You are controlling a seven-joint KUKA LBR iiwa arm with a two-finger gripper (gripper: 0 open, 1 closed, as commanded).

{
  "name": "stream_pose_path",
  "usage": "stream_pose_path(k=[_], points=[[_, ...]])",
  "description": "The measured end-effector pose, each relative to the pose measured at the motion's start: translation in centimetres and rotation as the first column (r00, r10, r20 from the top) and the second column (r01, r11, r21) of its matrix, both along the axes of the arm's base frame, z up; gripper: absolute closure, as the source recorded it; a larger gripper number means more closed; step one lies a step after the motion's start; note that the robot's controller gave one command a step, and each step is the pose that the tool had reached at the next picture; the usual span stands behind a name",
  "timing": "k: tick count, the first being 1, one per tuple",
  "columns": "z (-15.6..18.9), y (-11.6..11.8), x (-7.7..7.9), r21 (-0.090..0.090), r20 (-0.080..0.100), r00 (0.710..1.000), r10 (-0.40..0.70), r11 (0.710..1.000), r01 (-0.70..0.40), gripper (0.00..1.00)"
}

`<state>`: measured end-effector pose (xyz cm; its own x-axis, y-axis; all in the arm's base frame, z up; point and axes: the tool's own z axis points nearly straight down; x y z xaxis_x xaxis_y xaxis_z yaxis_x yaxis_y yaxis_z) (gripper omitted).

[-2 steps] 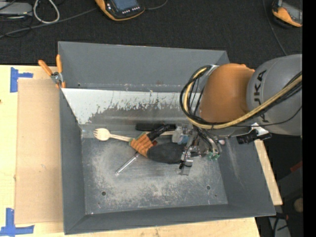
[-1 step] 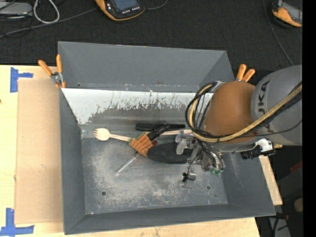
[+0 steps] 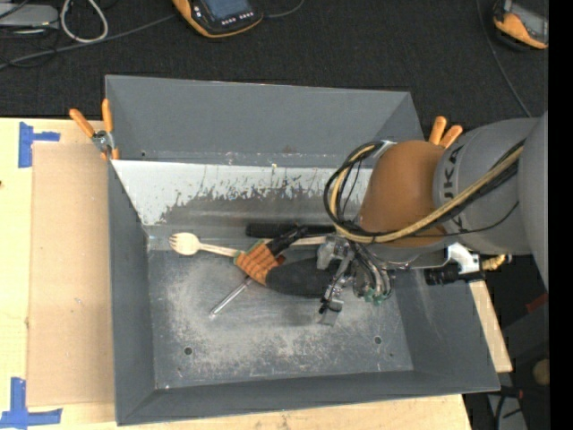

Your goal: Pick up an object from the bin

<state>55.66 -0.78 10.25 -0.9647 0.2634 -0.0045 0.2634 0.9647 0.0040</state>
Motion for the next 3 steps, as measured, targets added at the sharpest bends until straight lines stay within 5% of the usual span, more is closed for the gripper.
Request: stream_pose_path(k=[1, 2, 3], points=[[-3.2, 2.3, -0.7, 0.000, 0.007, 1.000, -0.018, 1.000, 0.018, 1.00], [-3.2, 2.3, -0.7, 0.000, 0.007, 1.000, -0.018, 1.000, 0.018, 1.00], [11.1, 3.1, -1.5, 0.000, 0.007, 1.000, -0.026, 1.000, 0.026, 1.00]])
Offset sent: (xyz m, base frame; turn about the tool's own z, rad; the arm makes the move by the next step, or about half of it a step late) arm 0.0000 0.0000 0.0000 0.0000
